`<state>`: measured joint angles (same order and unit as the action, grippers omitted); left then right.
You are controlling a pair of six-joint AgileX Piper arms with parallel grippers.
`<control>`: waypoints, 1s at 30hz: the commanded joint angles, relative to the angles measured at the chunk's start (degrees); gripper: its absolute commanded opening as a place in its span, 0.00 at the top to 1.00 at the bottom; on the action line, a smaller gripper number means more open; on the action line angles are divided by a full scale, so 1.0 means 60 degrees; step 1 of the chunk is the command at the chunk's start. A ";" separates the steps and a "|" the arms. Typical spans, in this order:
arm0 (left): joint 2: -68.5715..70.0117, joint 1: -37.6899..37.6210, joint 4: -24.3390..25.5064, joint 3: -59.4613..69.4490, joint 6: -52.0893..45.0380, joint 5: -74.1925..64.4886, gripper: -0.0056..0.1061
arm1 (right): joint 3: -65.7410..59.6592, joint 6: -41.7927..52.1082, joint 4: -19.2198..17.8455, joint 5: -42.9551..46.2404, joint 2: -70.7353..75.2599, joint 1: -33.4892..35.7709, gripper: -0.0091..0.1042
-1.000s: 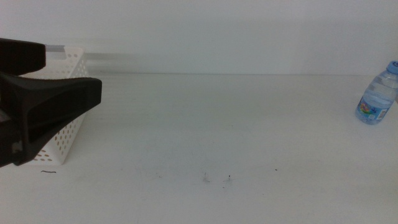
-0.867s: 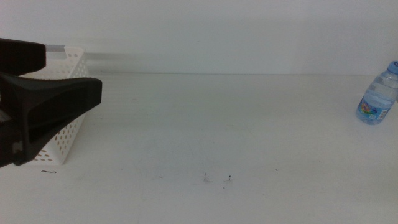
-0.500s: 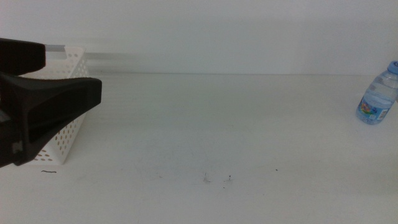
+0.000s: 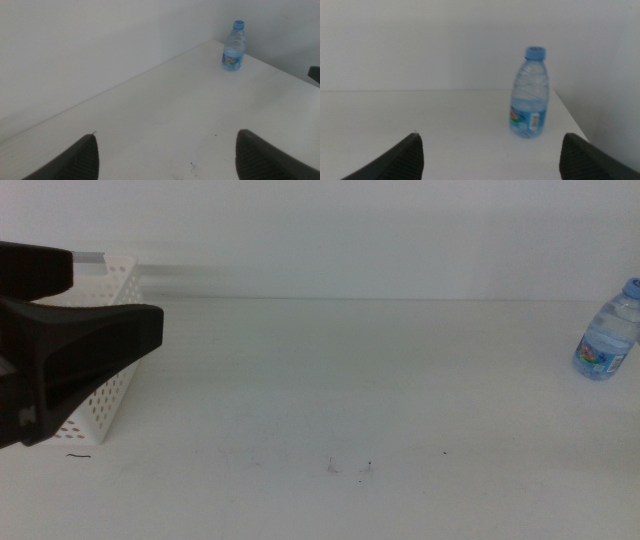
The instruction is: Use arms to grab the bottles and put them into the dustbin to the left of the table.
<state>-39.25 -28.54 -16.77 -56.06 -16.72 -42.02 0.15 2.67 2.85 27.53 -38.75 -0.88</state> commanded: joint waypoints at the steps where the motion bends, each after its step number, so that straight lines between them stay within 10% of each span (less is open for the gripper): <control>1: 0.0048 -0.0063 -0.0004 -0.0093 0.0051 0.0117 0.11 | -0.0025 0.0428 0.0781 0.0925 -0.0812 -0.0059 0.11; 6: 0.0048 -0.0063 -0.0004 -0.0093 0.0051 0.0117 0.11 | -0.0025 0.0573 0.2368 0.2943 -0.2534 -0.0059 0.11; 18: 0.0048 -0.0063 -0.0039 -0.0093 0.0051 0.0117 0.11 | -0.0025 0.0286 0.1668 0.6373 -0.5389 -0.0059 0.11; 30: 0.0048 -0.0063 -0.0039 -0.0093 0.0051 0.0117 0.11 | 0.1979 0.0306 0.1768 0.6433 -0.8149 -0.0059 0.11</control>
<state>-39.25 -28.54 -16.77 -56.06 -16.72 -42.02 10.38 4.19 13.53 65.19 -85.99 -0.98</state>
